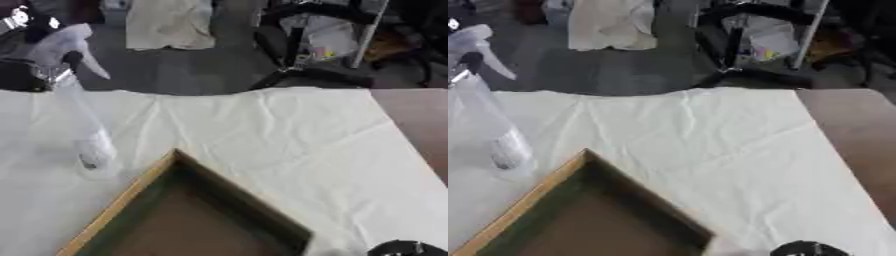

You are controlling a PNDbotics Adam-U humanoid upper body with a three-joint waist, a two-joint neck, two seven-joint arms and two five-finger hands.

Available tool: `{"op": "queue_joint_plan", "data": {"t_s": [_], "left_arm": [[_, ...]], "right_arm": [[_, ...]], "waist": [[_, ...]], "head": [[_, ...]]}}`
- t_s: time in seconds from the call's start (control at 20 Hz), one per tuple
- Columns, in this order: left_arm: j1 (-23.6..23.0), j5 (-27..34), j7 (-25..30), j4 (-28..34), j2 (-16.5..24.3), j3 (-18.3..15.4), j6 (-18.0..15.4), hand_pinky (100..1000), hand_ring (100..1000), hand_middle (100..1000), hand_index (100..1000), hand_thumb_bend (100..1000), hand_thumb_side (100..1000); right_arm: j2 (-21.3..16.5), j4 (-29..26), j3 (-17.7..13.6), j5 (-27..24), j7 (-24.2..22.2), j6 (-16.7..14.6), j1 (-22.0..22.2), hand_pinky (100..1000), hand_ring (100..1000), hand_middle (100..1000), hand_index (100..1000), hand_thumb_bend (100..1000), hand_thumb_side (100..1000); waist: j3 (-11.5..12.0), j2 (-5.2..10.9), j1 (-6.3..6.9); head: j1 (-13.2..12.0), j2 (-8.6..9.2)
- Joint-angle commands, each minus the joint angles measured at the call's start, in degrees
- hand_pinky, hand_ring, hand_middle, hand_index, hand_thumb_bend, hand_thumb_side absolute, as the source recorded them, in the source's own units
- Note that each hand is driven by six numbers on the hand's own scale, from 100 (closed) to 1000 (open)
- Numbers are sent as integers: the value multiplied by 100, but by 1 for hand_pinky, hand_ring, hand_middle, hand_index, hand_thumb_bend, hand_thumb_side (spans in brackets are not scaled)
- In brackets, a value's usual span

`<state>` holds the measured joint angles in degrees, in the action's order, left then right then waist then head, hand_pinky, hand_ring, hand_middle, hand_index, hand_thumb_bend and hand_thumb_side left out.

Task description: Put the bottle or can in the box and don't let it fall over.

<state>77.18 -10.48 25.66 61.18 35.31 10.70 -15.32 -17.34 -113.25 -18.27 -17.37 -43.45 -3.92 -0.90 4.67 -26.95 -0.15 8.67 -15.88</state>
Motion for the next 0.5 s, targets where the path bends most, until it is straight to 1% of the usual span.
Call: {"op": "queue_joint_plan", "data": {"t_s": [0.05,0.35,0.5], "left_arm": [[105,3,-18,91,121,-43,-35,625,323,390,550,100,347],[109,67,-41,87,124,-45,-34,601,290,358,514,100,426],[113,99,-47,95,128,-41,-31,595,284,352,507,100,427]], "right_arm": [[-31,-134,-5,23,0,30,-2,861,718,769,832,100,948],[-16,-134,8,38,-20,79,-3,863,718,769,834,100,959],[-15,-134,15,36,-33,93,-6,863,718,770,834,100,960]], "waist": [[6,114,2],[8,116,7],[10,123,9]], "head": [[15,35],[31,29],[37,26]]}}
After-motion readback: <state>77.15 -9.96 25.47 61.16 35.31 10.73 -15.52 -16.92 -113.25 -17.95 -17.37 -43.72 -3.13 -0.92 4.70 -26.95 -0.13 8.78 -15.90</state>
